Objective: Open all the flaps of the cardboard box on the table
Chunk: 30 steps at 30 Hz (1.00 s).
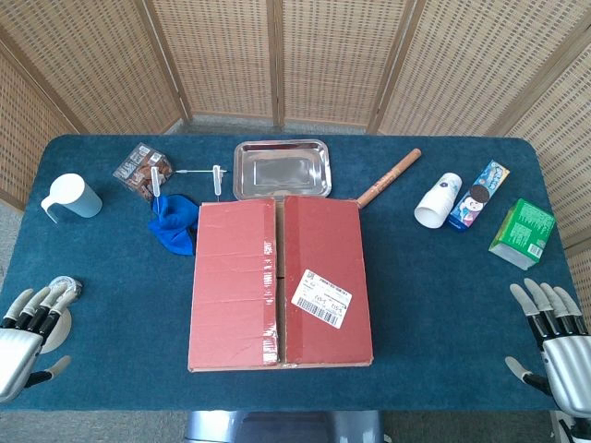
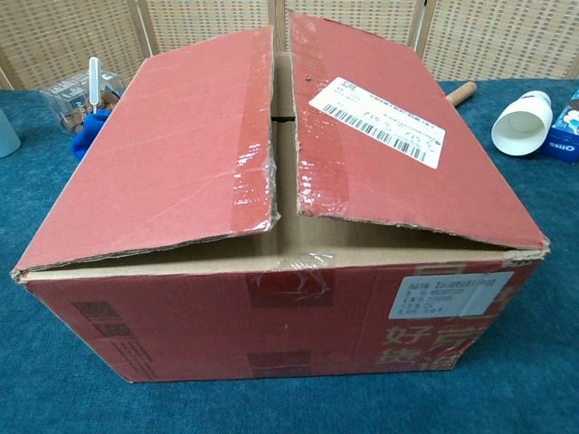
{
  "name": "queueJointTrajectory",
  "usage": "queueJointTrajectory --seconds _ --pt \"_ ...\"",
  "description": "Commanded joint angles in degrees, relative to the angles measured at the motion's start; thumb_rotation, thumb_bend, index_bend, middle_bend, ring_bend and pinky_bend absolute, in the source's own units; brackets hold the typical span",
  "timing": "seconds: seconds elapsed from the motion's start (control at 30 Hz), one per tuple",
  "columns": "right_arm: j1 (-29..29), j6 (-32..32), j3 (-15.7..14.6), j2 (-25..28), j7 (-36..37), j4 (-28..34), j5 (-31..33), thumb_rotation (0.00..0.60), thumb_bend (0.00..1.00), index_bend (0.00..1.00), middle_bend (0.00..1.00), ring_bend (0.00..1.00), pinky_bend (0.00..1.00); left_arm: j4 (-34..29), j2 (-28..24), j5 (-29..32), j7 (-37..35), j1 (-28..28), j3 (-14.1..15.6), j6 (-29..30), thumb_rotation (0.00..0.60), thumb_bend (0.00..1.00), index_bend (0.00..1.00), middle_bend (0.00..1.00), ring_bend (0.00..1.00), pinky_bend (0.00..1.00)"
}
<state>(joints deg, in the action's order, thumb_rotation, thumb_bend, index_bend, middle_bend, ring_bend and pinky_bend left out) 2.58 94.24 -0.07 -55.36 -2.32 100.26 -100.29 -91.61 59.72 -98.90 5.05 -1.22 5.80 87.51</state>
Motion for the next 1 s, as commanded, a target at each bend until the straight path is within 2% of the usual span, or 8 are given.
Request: queueJointTrajectory --seconds 0.03,0.5,0.7,0.83,0.9,1.0 --pt "-0.3 -0.7 -0.3 -0.1 -0.1 0.0 -0.1 0.6 0.0 0.0 0.0 0.0 0.0 0.1 0.1 0.4 -0.2 -0.1 -0.1 -0.3 0.6 0.0 0.0 0.0 0.0 0.0" --pt "-1.7 -2.4 -1.4 1.3 1.8 0.4 -1.8 0.6 0.0 0.0 0.0 0.0 0.0 0.5 0.3 1.6 -1.2 -0.9 -0.4 -1.8 0.6 0.0 0.0 0.0 0.0 0.0" --pt "-6.3 -7.0 -0.2 10.2 -2.2 5.9 -4.8 0.6 0.0 0.01 0.0 0.0 0.0 0.8 0.7 1.7 -1.4 -1.4 0.1 -3.3 0.6 0.0 0.0 0.0 0.0 0.0" --pt "-8.0 -8.4 0.5 13.6 -2.9 7.8 -5.8 0.6 0.0 0.06 0.0 0.0 0.0 0.6 0.8 1.4 -1.1 -1.5 0.1 -3.3 0.6 0.0 0.0 0.0 0.0 0.0" --pt "-9.3 -9.5 0.9 15.1 -2.6 8.6 -6.5 0.586 0.0 0.07 0.0 0.0 0.0 0.4 0.9 1.1 -0.8 -1.5 0.2 -3.1 0.6 0.0 0.0 0.0 0.0 0.0" --pt "-12.1 -12.1 1.8 17.2 -2.4 9.1 -8.1 0.518 0.02 0.09 0.0 0.0 0.0 0.3 1.0 0.8 -0.5 -1.4 0.4 -2.8 0.6 0.0 0.0 0.0 0.0 0.0"
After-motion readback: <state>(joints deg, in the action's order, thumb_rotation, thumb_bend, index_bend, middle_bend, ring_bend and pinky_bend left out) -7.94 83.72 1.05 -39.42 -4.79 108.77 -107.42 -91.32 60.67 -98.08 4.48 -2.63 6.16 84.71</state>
